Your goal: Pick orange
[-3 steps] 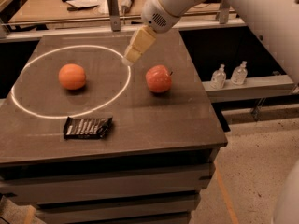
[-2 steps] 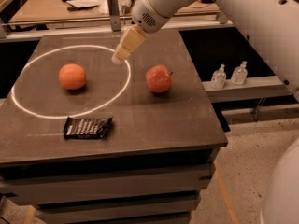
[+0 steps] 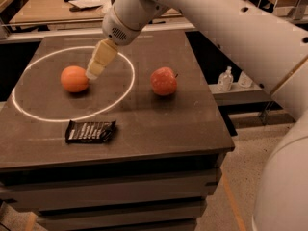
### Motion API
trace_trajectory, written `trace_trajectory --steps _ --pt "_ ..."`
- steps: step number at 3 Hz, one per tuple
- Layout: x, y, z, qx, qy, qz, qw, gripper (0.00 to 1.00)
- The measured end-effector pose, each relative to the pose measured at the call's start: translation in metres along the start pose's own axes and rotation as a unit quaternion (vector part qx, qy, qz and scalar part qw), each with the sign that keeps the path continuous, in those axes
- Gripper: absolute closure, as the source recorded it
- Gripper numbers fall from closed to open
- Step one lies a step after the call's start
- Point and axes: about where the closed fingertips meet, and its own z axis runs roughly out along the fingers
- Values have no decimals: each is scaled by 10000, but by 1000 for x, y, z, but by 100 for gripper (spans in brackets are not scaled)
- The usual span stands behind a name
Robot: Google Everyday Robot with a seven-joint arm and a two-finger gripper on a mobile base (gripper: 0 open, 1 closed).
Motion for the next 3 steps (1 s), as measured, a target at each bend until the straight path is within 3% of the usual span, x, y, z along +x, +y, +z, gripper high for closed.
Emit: trace_trajectory --steps 1,3 --pt "0 0 0 -1 0 0 10000 0" --pt "-9 -9 40 -46 -522 0 9986 0"
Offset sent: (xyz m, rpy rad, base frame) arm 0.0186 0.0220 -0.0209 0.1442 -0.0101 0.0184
